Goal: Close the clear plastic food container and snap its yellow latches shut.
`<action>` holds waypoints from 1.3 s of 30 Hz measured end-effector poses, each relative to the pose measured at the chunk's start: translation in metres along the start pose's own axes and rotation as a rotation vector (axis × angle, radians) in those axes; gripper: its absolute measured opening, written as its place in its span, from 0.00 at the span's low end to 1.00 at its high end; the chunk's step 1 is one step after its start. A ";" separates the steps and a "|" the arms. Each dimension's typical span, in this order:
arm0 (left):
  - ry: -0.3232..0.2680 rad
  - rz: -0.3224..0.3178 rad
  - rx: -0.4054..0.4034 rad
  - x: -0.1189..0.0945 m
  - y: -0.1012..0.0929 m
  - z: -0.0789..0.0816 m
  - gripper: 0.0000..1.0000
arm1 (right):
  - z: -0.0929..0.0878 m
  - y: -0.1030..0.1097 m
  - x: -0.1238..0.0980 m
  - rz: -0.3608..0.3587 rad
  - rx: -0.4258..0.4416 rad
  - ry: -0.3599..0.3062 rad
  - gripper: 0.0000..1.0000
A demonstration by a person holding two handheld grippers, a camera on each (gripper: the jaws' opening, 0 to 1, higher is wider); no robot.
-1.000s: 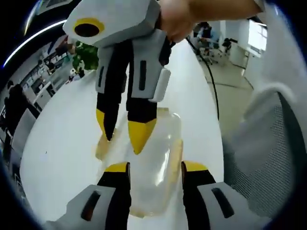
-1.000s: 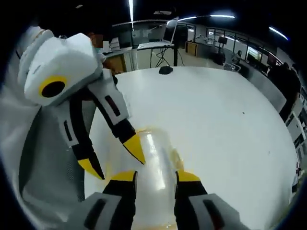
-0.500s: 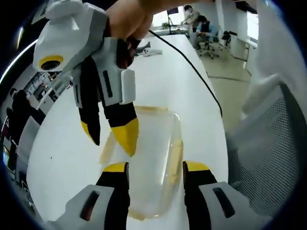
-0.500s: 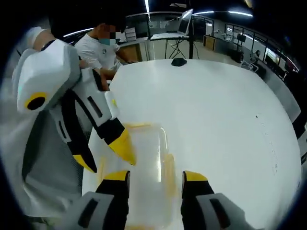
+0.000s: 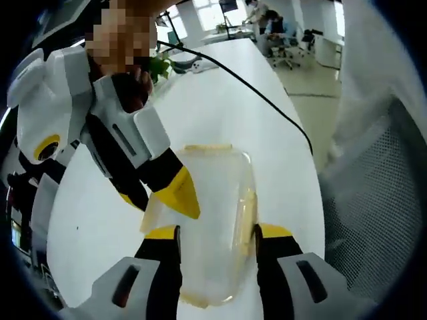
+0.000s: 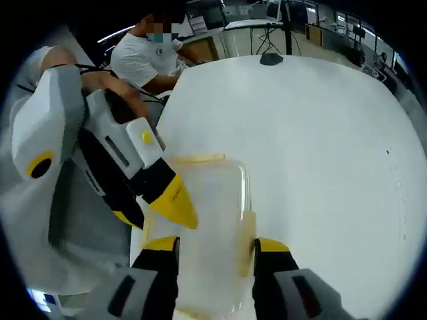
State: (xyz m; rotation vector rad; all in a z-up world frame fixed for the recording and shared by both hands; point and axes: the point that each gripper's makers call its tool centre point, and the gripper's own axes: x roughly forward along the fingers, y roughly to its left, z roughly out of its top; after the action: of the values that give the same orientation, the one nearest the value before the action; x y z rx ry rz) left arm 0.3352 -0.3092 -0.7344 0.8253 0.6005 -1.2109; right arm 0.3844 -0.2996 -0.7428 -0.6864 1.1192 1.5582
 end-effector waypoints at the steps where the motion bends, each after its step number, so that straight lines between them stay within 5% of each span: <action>1: 0.002 -0.001 -0.005 0.000 0.001 0.000 0.41 | 0.000 0.001 0.000 0.004 -0.007 0.003 0.42; 9: 0.017 0.000 -0.019 0.001 0.002 -0.001 0.40 | -0.002 0.003 0.001 0.013 0.007 0.048 0.39; 18: 0.015 0.010 -0.012 0.006 0.001 0.000 0.39 | 0.000 0.006 0.004 0.044 0.018 0.022 0.38; 22: 0.040 0.082 0.063 0.014 -0.002 0.006 0.38 | -0.001 0.006 0.003 0.046 0.013 0.036 0.38; 23: 0.085 0.110 0.130 0.014 0.006 0.000 0.38 | -0.002 0.006 0.004 0.045 0.008 0.042 0.37; 25: 0.024 0.112 0.051 0.016 0.001 0.004 0.38 | -0.001 0.006 0.004 0.047 0.001 0.036 0.37; 39: 0.001 0.089 0.053 0.009 -0.009 0.005 0.41 | -0.001 0.005 0.003 0.067 0.010 -0.044 0.41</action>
State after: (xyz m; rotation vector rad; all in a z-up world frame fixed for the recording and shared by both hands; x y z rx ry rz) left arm 0.3288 -0.3195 -0.7406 0.8880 0.5289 -1.1495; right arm 0.3783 -0.2994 -0.7440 -0.6109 1.1265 1.6162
